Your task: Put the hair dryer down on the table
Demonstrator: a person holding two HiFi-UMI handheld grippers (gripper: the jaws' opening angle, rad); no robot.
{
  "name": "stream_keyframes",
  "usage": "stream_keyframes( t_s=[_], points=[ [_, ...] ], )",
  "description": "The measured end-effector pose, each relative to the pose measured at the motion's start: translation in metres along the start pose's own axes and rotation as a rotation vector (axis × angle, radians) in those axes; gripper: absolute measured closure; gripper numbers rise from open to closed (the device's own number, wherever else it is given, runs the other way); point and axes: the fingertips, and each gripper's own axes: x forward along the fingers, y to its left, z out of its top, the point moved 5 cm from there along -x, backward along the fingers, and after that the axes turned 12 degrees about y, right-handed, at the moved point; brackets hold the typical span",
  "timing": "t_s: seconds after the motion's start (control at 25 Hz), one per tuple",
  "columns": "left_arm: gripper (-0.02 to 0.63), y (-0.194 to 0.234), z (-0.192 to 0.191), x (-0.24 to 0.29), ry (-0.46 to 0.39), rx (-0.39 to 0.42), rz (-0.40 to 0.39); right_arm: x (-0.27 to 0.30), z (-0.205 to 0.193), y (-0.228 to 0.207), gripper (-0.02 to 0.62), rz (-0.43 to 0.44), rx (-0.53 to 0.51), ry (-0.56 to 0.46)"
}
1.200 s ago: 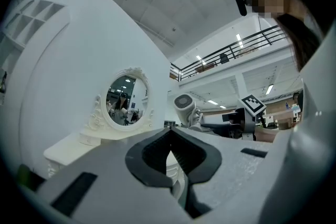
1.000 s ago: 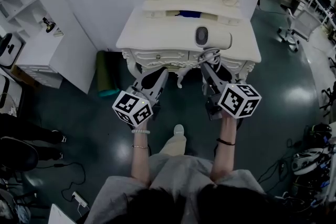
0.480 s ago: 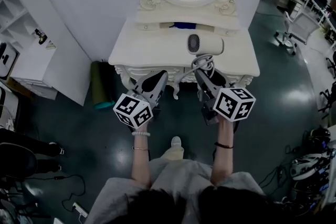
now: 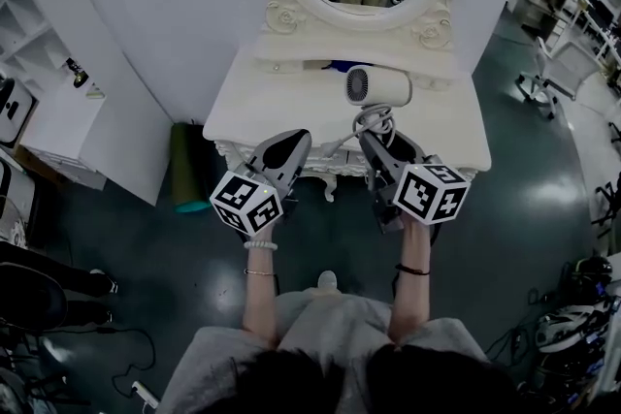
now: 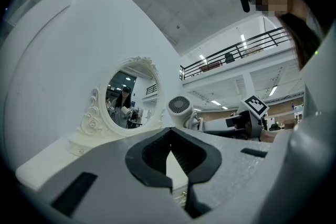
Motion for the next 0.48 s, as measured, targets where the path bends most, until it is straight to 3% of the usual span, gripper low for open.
stream_keyframes(
  t_s=[0.48],
  points=[
    [0.601,0.042,-0.005,0.014,0.019,-0.022,0.047,0.053,0.007,-0.02,0.431,0.035,0.016,0.055]
  ],
)
